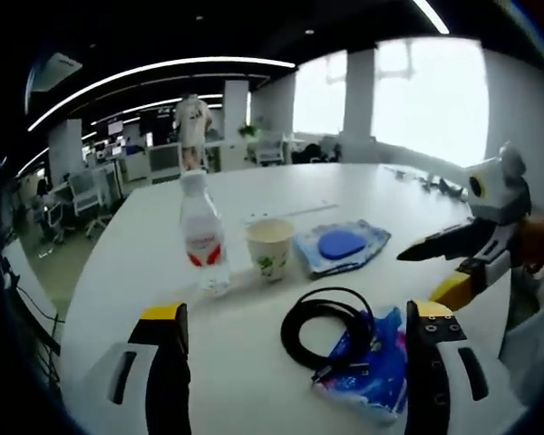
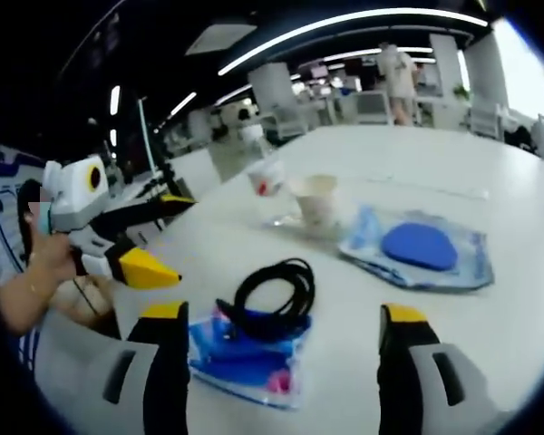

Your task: Arrange the tabletop items into an orderly group along one side of the table until the central work area is clear of visible clutter.

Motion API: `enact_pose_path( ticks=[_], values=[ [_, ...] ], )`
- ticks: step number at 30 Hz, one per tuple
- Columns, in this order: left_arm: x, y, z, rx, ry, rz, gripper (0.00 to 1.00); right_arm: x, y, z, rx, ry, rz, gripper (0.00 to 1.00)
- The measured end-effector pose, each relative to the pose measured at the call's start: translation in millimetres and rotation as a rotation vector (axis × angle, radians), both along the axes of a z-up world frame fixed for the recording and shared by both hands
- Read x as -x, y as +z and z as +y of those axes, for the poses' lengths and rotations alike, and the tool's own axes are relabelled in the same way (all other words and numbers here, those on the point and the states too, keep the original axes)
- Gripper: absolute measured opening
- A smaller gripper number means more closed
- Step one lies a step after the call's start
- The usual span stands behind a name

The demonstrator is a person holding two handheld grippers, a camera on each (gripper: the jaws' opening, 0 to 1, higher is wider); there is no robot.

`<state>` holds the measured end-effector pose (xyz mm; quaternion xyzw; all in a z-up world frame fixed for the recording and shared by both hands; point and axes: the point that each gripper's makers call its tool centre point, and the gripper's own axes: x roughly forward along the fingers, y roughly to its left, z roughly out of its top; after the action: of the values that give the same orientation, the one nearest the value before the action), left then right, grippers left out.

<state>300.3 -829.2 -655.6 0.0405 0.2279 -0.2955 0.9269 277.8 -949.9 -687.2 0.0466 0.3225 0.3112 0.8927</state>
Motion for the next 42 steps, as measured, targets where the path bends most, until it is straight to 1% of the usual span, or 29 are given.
enact_pose_path(
  ticks=[6, 13, 16, 21, 25, 27, 29, 31, 35, 37, 38, 40, 42],
  values=[
    [2.8, -0.3, 7.0, 0.013, 0.01, 0.003, 0.99, -10.0, -6.5, 6.3, -0.004, 0.007, 0.004, 0.77],
    [6.9, 3.2, 10.6, -0.014, -0.003, -0.019, 0.99, -22.6, -16.8, 9.6, 0.002, 0.001, 0.017, 0.71],
    [10.9, 2.5, 9.4, -0.021, -0.016, -0.02, 0.98, -26.1, -24.3, 14.3, 0.007, 0.011, 0.036, 0.67],
    [15.3, 2.7, 9.1, -0.008, -0.016, -0.015, 0.96, -28.4, -34.4, 21.7, 0.006, 0.031, 0.06, 0.53],
    [19.1, 0.2, 12.4, -0.017, -0.008, -0.012, 0.94, -33.1, -37.7, 24.2, 0.014, 0.023, 0.054, 0.5],
    [22.8, -0.8, 13.4, -0.019, -0.008, -0.011, 0.94, -35.4, -38.8, 24.6, 0.015, 0.022, 0.053, 0.43],
    [24.6, -2.1, 14.7, -0.022, -0.007, -0.008, 0.94, -37.2, -41.1, 23.8, 0.004, 0.0, 0.071, 0.37],
    [25.9, -3.1, 16.8, -0.026, -0.005, -0.005, 0.94, -38.7, -44.3, 23.0, -0.001, -0.017, 0.089, 0.34],
    [27.5, -3.3, 20.9, -0.034, 0.003, -0.006, 0.94, -41.2, -46.9, 20.9, -0.006, -0.048, 0.105, 0.23],
    [28.5, -3.7, 21.9, -0.036, 0.003, -0.003, 0.93, -41.3, -50.8, 17.9, -0.014, -0.083, 0.141, 0.18],
    [28.7, -3.7, 22.4, -0.036, 0.004, -0.004, 0.93, -42.0, -52.0, 16.9, -0.021, -0.091, 0.15, 0.14],
    [29.4, -4.5, 23.8, -0.036, 0.007, 0.0, 0.92, -42.5, -52.6, 14.8, -0.035, -0.113, 0.167, 0.1],
    [30.0, -4.6, 24.7, -0.033, 0.011, 0.001, 0.92, -44.3, -52.2, 12.1, -0.054, -0.134, 0.181, 0.03]
  ],
)
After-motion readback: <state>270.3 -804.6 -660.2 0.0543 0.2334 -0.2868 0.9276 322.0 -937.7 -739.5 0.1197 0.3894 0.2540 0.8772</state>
